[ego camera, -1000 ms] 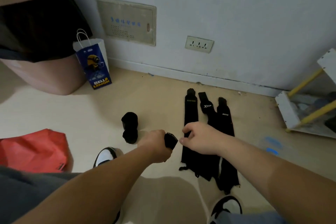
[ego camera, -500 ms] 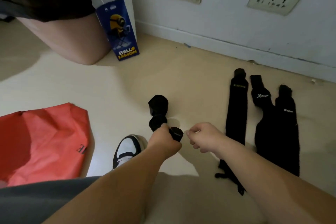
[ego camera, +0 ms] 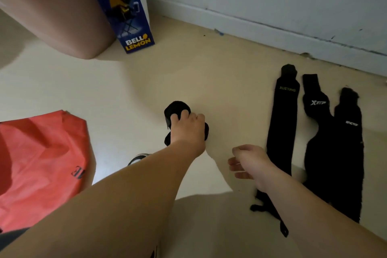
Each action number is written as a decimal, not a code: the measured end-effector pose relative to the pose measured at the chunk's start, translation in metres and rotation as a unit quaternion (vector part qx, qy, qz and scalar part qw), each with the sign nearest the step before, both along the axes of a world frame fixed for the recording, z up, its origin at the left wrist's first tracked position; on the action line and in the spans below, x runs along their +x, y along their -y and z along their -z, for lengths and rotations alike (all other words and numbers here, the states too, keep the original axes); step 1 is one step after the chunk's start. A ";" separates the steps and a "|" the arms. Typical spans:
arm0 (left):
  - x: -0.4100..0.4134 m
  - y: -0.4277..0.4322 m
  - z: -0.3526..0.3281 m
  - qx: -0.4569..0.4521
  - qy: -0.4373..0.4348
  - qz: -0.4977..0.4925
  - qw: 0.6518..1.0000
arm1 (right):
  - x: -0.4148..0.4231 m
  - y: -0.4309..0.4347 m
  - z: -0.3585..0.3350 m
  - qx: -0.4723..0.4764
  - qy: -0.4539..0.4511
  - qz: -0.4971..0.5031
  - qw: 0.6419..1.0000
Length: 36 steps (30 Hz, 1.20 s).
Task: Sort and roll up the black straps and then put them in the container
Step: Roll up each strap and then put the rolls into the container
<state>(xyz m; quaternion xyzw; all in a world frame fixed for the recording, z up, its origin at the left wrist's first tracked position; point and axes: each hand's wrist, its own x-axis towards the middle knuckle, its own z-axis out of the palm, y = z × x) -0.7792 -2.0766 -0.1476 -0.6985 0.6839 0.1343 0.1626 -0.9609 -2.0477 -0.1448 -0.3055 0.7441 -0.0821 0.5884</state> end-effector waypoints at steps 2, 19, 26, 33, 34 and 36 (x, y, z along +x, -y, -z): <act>0.001 0.000 0.004 -0.010 0.031 0.019 0.999 | -0.006 -0.004 0.002 -0.003 -0.003 -0.004 1.000; -0.080 -0.018 -0.009 -0.007 -0.136 0.077 0.988 | -0.064 -0.022 -0.010 -0.056 -0.112 0.026 0.992; -0.142 -0.052 0.022 0.236 -0.360 -0.150 0.890 | -0.101 -0.039 0.000 0.018 -0.114 0.177 0.977; -0.151 -0.057 0.041 0.204 -0.409 -0.281 0.844 | -0.110 -0.047 0.013 0.092 0.026 0.325 0.941; -0.150 -0.057 0.042 0.202 -0.403 -0.280 0.847 | -0.108 -0.047 0.009 0.106 0.044 0.319 0.941; -0.146 -0.057 0.044 0.198 -0.401 -0.292 0.846 | -0.103 -0.046 0.003 0.120 0.058 0.299 0.945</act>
